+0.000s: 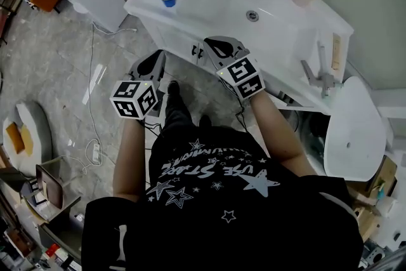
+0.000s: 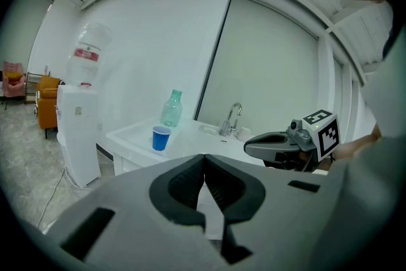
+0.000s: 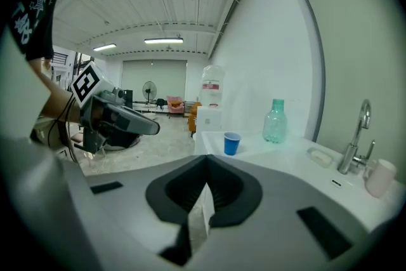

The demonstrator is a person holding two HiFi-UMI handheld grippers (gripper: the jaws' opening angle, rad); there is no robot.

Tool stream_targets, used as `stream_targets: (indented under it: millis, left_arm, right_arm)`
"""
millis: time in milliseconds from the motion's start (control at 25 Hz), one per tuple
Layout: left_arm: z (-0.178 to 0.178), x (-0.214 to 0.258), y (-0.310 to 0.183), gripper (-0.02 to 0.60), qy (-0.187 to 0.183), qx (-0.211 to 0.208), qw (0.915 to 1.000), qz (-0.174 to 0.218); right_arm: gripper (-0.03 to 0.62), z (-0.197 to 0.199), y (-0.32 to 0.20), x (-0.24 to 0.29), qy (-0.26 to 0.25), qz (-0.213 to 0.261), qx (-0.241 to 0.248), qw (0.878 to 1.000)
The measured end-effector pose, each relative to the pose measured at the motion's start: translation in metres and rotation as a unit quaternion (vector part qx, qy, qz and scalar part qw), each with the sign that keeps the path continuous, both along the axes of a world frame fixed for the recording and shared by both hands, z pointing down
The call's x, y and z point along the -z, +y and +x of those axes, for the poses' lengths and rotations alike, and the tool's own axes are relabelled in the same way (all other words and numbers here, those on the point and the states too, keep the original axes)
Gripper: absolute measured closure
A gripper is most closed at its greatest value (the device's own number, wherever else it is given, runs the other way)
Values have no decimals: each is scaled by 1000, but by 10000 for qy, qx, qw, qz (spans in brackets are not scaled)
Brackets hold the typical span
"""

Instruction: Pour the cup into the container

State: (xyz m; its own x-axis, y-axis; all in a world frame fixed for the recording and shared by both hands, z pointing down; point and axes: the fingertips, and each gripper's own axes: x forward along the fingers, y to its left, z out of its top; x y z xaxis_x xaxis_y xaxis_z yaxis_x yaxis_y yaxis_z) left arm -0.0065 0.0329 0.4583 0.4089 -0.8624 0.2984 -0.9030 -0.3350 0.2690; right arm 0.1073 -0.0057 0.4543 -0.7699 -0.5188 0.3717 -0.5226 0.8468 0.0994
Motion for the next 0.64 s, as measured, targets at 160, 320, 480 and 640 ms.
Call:
stream_targets:
  millis: [160, 320, 480, 640]
  left_arm:
    - [7, -4, 16, 572, 2, -11, 10000, -49]
    - [10, -9, 30, 572, -38, 9, 9999, -108]
    - [11, -16, 40, 572, -27, 51, 9998, -177]
    - [11, -20, 45, 572, 10, 77, 9997, -227]
  right_arm:
    - [588, 7, 14, -2, -23, -18, 11, 10000]
    - [588, 12, 22, -6, -72, -64, 41, 9999]
    - [588, 18, 26, -12, -103, -152, -49, 9998]
    - [588, 19, 27, -15, -140, -229, -147, 9995]
